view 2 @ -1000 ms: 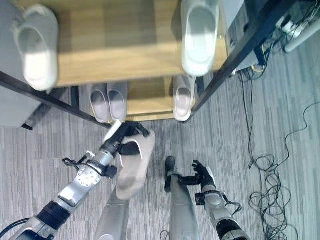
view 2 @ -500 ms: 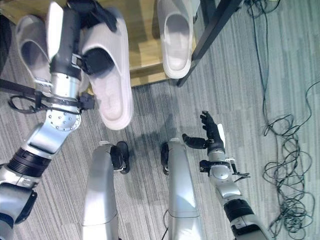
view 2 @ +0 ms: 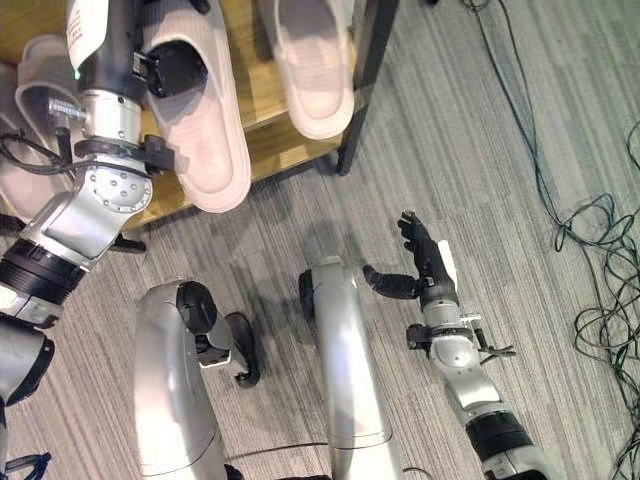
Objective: Arrange the slippers neatly on the shoe rack.
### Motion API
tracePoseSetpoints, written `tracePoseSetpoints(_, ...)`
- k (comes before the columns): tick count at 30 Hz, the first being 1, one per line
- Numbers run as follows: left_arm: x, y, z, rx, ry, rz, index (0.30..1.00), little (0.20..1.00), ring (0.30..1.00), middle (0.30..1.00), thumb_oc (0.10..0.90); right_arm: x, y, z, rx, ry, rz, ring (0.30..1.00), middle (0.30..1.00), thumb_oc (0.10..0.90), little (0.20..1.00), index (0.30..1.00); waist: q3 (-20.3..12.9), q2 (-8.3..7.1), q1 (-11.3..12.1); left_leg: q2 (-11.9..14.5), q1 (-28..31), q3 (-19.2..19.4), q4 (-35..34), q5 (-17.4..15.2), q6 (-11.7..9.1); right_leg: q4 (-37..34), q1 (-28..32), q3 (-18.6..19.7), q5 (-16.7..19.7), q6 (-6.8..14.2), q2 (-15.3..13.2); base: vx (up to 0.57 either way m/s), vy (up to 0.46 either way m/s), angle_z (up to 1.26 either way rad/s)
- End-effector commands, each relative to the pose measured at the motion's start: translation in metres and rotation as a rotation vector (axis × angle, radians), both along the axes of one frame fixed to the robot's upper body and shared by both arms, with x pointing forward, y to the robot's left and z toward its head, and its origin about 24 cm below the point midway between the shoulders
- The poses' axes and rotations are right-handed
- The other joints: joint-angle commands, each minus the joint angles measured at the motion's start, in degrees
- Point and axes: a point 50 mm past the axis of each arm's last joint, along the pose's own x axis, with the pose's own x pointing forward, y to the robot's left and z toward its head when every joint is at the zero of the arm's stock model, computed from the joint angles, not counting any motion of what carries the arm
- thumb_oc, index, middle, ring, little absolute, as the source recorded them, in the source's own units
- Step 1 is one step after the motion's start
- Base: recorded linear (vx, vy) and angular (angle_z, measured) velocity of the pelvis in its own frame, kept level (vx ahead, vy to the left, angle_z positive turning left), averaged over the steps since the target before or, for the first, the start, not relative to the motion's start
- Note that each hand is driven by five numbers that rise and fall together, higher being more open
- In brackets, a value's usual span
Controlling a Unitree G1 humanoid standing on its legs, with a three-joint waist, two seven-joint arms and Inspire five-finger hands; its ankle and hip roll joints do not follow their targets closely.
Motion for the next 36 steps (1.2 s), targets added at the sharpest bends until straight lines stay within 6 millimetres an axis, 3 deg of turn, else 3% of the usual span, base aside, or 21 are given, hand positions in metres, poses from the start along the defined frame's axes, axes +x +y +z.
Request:
tracePoseSetpoints(1, -0.023, -0.005, 0.079, -0.08, -0.247, -0.072, 0.3, 0.3, 0.3, 0.3, 0.4, -0.005, 0.012, 0.045, 0.046, -0.226, 0.099, 0.9, 0.9, 0.8, 0.9, 0.9, -1.8, -1.31, -0.5, -4.6, 5.1, -3.8, 2.1, -6.9, 1.8, -0.1, 5.1, 1.6, -2.5, -2.5, -2.0, 0.0, 0.0, 0.0)
tracePoseSetpoints(8, -0.002, 0.006, 0.078, -0.035, -0.14, 0.042, 0.3, 0.3, 0.3, 0.3, 0.4, -0.009, 0.01, 0.049, 0.038, -0.225, 0.137, 0.9, 0.9, 0.8, 0.9, 0.9, -1.8, -0.74, -2.7, -4.8, 5.1, -2.9, 3.0, -6.4, 2.0, 1.1, 5.1, 3.6, -3.1, -2.3, -1.7, 0.01, 0.029, -0.05)
tracePoseSetpoints(19, 0.01, 0.031, 0.081, -0.033, -0.055, 0.181, 0.3, 0.3, 0.3, 0.3, 0.4, -0.018, 0.004, 0.04, 0.002, -0.185, 0.141, 0.9, 0.9, 0.8, 0.9, 0.9, -1.8, -1.44, -3.1, -5.4, 5.1, -3.4, 3.9, -6.8, 1.6, 1.3, 5.1, 3.8, -2.9, -2.4, -2.4, 0.0, 0.012, -0.02)
tracePoseSetpoints(24, 0.009, 0.037, 0.083, -0.031, -0.054, 0.22, 0.3, 0.3, 0.3, 0.3, 0.4, -0.017, 0.001, 0.052, -0.015, -0.213, 0.156, 0.9, 0.9, 0.8, 0.9, 0.9, -1.8, -1.77, -3.1, -6.1, 5.1, -3.3, 4.2, -7.0, 1.2, 1.7, 5.1, 4.1, -2.5, -2.5, -2.4, 0.02, 0.028, -0.02)
tracePoseSetpoints(25, 0.011, 0.038, 0.081, -0.04, -0.046, 0.225, 0.34, 0.34, 0.34, 0.34, 0.427, -0.018, -0.001, 0.05, -0.017, -0.207, 0.152, 0.9, 0.9, 0.8, 0.9, 0.9, -1.8, -1.78, -3.1, -6.3, 5.1, -3.4, 4.4, -7.0, 1.2, 2.0, 5.1, 4.0, -2.5, -2.5, -2.4, 0.01, 0.003, -0.04)
tracePoseSetpoints(26, 0.013, 0.04, 0.079, -0.056, -0.029, 0.232, 0.693, 0.693, 0.693, 0.693, 0.662, -0.019, -0.003, 0.049, -0.023, -0.201, 0.146, 0.9, 0.9, 0.8, 0.9, 0.9, -1.8, -1.66, -3.1, -6.4, 5.1, -3.4, 4.6, -7.0, 1.1, 2.2, 5.1, 3.9, -2.6, -2.4, -2.4, 0.02, 0.003, -0.03)
tracePoseSetpoints(27, 0.014, 0.041, 0.079, -0.062, -0.022, 0.239, 0.834, 0.834, 0.834, 0.834, 0.756, -0.019, -0.004, 0.046, -0.028, -0.189, 0.143, 0.9, 0.9, 0.8, 0.9, 0.9, -1.8, -1.52, -3.1, -6.5, 5.1, -3.5, 4.8, -7.0, 1.0, 2.5, 5.1, 3.9, -2.7, -2.5, -2.5, 0.0, 0.0, 0.0)
tracePoseSetpoints(28, 0.014, 0.044, 0.08, -0.071, -0.02, 0.248, 0.9, 0.9, 0.9, 0.9, 0.8, -0.019, -0.005, 0.044, -0.033, -0.18, 0.14, 0.9, 0.9, 0.8, 0.9, 0.9, -1.8, -1.56, -3.1, -6.6, 5.1, -3.6, 5.1, -7.1, 1.0, 2.8, 5.1, 3.9, -2.7, -2.6, -2.4, 0.0, 0.0, 0.0)
tracePoseSetpoints(36, 0.013, 0.048, 0.087, -0.135, -0.02, 0.24, 0.9, 0.9, 0.9, 0.9, 0.8, -0.02, -0.004, 0.037, -0.041, -0.156, 0.136, 0.9, 0.9, 0.8, 0.9, 0.9, -1.8, -1.81, -3.1, -6.7, 5.1, -3.4, 6.4, -7.5, 0.6, 4.3, 5.1, 4.0, -2.8, -2.9, -2.7, 0.0, 0.0, 0.0)
